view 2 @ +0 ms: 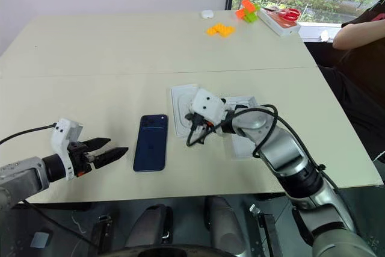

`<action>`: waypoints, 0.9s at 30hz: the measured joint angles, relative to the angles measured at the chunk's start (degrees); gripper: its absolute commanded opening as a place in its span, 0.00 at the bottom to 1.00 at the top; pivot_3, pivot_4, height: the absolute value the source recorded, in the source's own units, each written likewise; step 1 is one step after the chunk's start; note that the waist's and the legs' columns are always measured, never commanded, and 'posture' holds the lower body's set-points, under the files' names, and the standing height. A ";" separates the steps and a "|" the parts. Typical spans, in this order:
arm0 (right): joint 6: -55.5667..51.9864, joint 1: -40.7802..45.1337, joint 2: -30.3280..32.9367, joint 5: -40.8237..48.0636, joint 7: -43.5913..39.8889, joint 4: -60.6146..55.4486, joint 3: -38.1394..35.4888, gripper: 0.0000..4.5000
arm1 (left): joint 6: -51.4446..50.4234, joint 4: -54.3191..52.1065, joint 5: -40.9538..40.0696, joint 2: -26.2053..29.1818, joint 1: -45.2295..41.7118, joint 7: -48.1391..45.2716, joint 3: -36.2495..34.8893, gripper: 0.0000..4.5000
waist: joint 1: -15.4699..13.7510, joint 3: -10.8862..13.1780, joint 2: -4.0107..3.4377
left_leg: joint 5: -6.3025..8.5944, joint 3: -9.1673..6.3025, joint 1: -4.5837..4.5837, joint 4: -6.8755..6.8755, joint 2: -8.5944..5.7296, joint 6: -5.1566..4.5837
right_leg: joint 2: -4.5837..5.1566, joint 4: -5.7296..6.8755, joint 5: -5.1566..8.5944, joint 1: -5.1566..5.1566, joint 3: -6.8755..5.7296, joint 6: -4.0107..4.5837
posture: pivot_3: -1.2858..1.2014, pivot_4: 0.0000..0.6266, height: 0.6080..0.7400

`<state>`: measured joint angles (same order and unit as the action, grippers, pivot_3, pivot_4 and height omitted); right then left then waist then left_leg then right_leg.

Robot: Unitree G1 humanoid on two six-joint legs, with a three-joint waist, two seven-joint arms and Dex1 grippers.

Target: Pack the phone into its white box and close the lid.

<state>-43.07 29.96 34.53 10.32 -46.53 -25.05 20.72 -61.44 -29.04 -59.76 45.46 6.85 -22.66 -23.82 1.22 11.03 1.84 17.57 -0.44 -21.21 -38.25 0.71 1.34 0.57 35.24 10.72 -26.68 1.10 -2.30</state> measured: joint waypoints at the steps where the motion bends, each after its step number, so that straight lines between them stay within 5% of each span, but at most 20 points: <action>1: 0.26 -0.43 0.87 -0.03 -0.96 -1.07 0.68 0.00 | -2.95 1.37 -2.05 0.38 -1.38 1.57 -0.24 0.99 | -0.03 0.00 0.00 | 0.00 -0.01 0.12 0.00 0.00 0.00 | -0.01 0.02 0.01 0.09 -0.01 0.01 | 0.52 0.24 1.00; 10: -6.77 2.97 -2.29 -2.27 -0.26 -2.72 9.43 0.00 | -19.21 9.49 -21.01 0.75 -9.53 13.72 0.74 0.99 | 1.28 0.01 0.03 | 0.00 -0.03 0.71 0.07 0.03 0.00 | -0.03 0.14 0.08 0.53 0.05 0.16 | 0.52 0.24 1.00; 27: -14.31 10.81 -12.82 -4.60 3.12 12.05 17.22 0.00 | -10.44 12.13 -42.15 4.01 -11.13 30.69 12.06 0.99 | 1.08 -0.04 0.06 | -0.01 -0.04 0.76 0.07 -0.15 0.02 | 0.12 0.12 -0.03 0.59 0.18 0.43 | 0.52 0.24 1.00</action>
<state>-57.37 40.78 21.72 5.72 -43.41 -13.00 37.94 -71.88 -16.90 -101.91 49.47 -4.27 8.02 -11.76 2.31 11.00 1.90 17.56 -0.48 -20.45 -38.18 0.56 1.36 0.69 35.36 10.69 -26.09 1.29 -1.87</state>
